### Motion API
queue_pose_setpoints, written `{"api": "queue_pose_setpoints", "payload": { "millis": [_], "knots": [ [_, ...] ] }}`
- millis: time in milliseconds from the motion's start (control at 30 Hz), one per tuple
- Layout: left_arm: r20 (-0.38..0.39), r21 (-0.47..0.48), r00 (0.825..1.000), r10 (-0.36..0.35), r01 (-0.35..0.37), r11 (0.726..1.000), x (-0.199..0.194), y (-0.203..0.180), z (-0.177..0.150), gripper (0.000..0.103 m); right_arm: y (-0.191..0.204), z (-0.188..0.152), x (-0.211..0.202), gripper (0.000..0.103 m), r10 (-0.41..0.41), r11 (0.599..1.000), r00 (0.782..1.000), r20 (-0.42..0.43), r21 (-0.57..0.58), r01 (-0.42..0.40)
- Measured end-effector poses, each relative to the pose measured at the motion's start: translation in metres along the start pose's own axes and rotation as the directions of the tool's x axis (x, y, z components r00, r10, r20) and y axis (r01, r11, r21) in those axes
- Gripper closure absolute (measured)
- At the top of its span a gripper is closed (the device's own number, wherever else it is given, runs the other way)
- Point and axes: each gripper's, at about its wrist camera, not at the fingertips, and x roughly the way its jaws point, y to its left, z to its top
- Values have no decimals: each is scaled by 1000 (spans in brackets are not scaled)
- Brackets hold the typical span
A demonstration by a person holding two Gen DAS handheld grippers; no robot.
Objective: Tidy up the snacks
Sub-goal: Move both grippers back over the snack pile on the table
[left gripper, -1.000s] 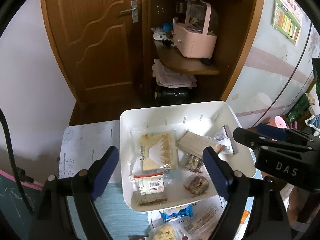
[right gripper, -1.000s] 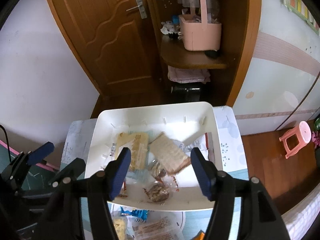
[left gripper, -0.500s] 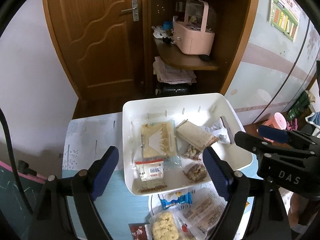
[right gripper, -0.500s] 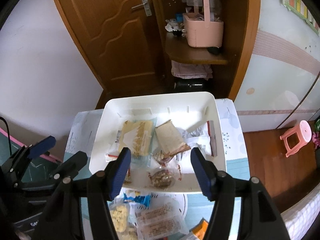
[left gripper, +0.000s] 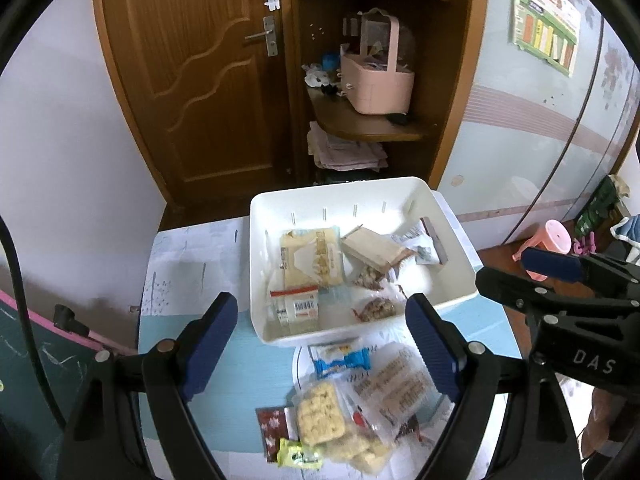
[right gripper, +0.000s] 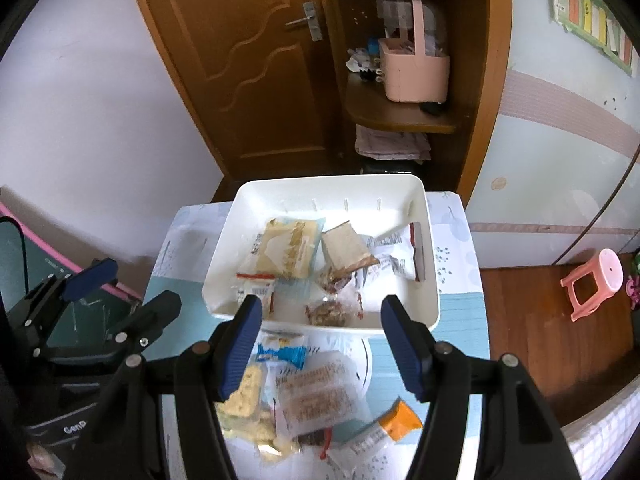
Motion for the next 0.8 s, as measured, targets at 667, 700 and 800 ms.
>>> {"api": "queue_pose_setpoints", "payload": {
  "millis": [667,700,800],
  "knots": [
    [-93,-36,995,21,-25,999,-31,28,-114,16,11,-103,-33,41,100,989,994,-41,-109,-104],
    [-105,-37,994,22,-25,999,-28,31,-122,16,13,-109,-30,41,104,987,993,-48,-118,-109],
    [-142,-40,990,17,-23,999,-17,37,-145,16,20,-131,-18,41,121,981,989,-82,-140,-132]
  ]
}}
